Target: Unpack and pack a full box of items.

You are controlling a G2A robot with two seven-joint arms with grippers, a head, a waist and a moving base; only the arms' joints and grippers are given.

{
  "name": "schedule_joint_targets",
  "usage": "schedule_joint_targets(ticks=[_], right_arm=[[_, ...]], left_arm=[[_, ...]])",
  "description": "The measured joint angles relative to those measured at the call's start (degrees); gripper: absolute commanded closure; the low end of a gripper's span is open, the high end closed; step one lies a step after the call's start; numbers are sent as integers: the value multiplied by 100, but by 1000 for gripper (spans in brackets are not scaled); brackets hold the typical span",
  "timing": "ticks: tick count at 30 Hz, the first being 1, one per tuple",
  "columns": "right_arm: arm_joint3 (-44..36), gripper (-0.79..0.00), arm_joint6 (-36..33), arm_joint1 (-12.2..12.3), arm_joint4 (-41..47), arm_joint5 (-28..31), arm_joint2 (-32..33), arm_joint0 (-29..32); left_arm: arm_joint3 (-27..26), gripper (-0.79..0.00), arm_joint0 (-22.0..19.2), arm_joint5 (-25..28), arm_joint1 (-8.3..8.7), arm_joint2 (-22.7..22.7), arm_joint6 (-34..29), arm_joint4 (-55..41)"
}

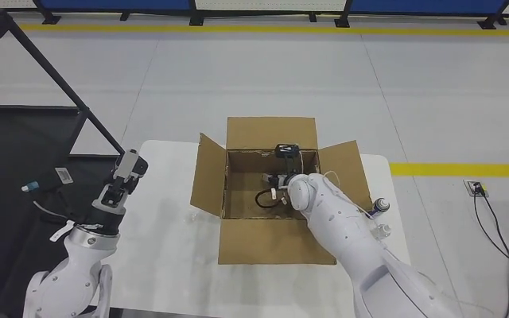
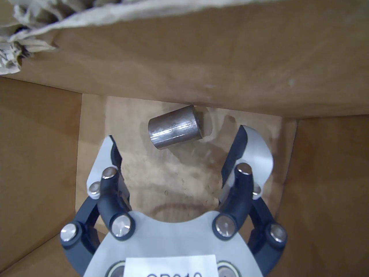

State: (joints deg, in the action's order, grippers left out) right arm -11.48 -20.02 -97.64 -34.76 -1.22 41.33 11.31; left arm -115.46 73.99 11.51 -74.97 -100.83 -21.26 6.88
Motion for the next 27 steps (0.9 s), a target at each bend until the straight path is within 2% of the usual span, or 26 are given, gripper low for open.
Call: schedule_joint_targets(ticks=[5,11,18,22,27], right_arm=[[4,-785,72,33,-122,129,13,-40],[-44,-785,144,171,-268,800,63,-98],[-289,-785,459,365,-436,1457,148,16],[-522,-785,588,527,-530,1845,241,114],[-995,-785,563,752,-668,2232,388,282]], left_arm=[[79,-785,97,43,52,-52,-335,96],[162,-785,331,251,130,-289,-878,24],[128,-785,919,697,211,-632,-1321,89],[77,-785,1266,764,236,-641,-1444,170],[79,-785,1403,619,251,-396,-1473,308]])
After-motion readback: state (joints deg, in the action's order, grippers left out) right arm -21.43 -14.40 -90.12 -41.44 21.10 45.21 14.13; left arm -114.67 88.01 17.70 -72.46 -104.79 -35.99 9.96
